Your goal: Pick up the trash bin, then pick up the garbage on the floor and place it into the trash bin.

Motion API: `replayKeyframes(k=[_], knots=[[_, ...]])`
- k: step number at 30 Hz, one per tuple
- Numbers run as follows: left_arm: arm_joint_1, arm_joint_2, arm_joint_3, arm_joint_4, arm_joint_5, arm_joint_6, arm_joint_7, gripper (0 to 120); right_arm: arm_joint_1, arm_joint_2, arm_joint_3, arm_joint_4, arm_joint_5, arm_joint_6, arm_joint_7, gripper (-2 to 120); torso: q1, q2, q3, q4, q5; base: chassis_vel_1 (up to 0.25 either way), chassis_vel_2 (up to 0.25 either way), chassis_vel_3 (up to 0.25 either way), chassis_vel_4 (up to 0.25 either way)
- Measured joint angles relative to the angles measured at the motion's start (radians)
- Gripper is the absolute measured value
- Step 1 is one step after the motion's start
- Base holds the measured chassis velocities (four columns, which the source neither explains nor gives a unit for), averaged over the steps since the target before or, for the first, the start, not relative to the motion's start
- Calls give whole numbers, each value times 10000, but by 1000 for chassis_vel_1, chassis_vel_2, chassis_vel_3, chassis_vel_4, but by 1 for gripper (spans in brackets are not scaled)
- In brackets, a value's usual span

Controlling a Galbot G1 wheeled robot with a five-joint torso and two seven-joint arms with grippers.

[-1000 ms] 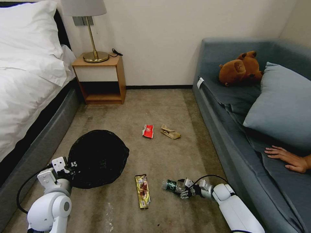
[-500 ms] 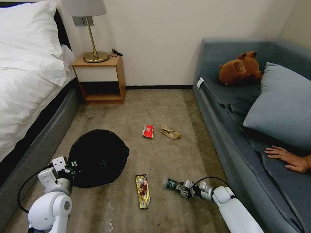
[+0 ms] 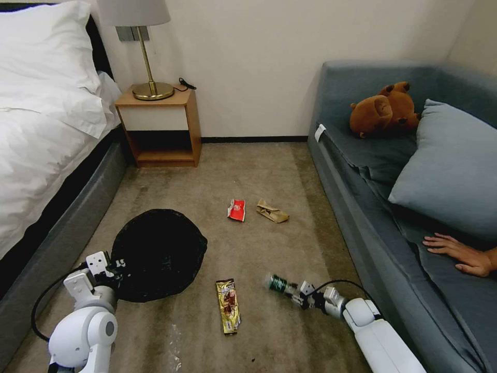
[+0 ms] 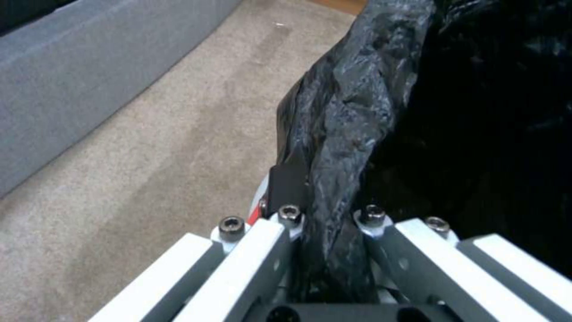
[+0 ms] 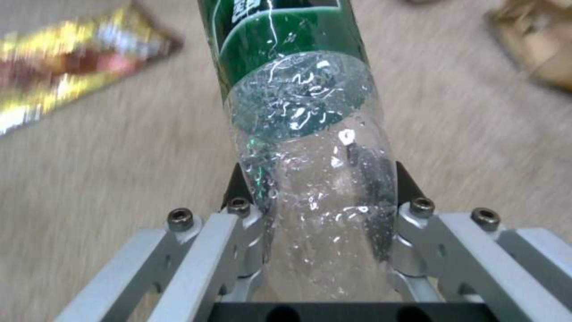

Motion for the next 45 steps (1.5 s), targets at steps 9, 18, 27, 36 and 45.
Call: replayKeyframes(k=[9, 18, 27, 36, 45], knots=[[-126, -28, 81, 24, -1, -2, 6, 1, -280, 14, -915, 1484, 1553, 39, 1958, 26, 0, 0, 0, -1, -1, 0, 0, 0, 0], [-139, -106, 155, 40, -16, -5, 49, 1, -411, 68, -2383, 3969, 2435, -196, 4095, 26, 1, 0, 1, 0, -2, 0, 0, 0, 0], [-123, -233, 253, 55, 17, -28, 56, 1, 79, 43, -3817, 5642, 3149, -662, 5291, 26, 0, 0, 1, 0, -1, 0, 0, 0, 0], [-127, -419, 368, 194, 237, -109, 51, 1, 780, 404, -4912, 5763, 3318, -834, 5816, 26, 0, 0, 0, 0, -1, 0, 0, 0, 0], [-309, -491, 477, 402, 497, -139, 46, 1, 1295, 799, -5931, 5805, 3372, -1013, 6033, 26, 1, 0, 1, 0, -1, 0, 0, 0, 0]])
